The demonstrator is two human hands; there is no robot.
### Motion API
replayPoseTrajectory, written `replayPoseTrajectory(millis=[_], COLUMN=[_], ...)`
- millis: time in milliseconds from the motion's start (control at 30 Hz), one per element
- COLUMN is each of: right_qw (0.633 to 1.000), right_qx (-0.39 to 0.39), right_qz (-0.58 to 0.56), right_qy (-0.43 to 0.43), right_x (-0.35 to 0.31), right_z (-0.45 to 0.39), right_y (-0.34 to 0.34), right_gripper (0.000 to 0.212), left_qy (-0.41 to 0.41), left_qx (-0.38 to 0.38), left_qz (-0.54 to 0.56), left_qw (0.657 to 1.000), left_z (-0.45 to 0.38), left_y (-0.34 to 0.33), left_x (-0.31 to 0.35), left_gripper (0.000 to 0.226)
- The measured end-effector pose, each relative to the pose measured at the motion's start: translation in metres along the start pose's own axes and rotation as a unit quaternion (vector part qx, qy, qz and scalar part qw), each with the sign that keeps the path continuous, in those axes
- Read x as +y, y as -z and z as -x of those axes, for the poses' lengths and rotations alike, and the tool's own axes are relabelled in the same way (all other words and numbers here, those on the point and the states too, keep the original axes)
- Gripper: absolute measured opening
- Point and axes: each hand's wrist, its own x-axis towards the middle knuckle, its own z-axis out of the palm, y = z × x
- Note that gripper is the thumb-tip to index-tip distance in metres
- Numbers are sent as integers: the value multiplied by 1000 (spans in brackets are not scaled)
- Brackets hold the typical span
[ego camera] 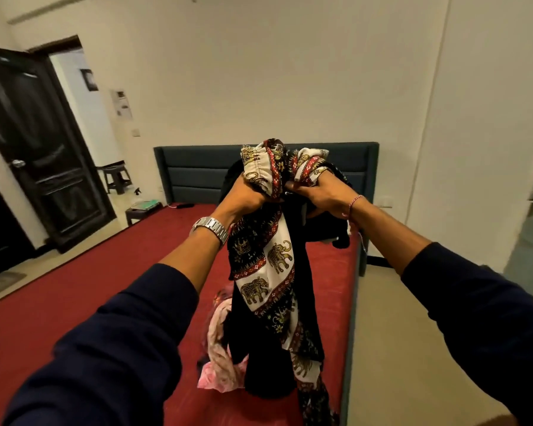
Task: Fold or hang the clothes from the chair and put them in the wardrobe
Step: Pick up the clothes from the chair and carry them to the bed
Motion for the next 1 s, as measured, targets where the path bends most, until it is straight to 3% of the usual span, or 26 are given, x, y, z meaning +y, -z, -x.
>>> replayPoseTrajectory(millis=[200, 533, 733, 867, 1000], right_qw=[994, 981, 973, 976, 983], right_qx=[-20, -46, -39, -72, -160], right_qz=[26, 7, -18, -57, -79], right_qy=[105, 190, 225, 195, 38], right_x=[9, 25, 30, 45, 96], right_z=[-85, -235, -308, -339, -353], right_y=[-44, -85, -102, -115, -140], right_gripper=[38, 38, 35, 35, 40], left_qy=[10, 30, 12, 33, 107], left_qx=[50, 147, 198, 197, 106], left_qz=[-45, -74, -66, -31, -23], left_qw=[998, 986, 978, 979, 988], left_z=[-40, -136, -183, -199, -177], left_y=[50, 104, 122, 124, 101], left_x=[-53, -129, -158, -194, -251], left_gripper=[59, 67, 52, 59, 64])
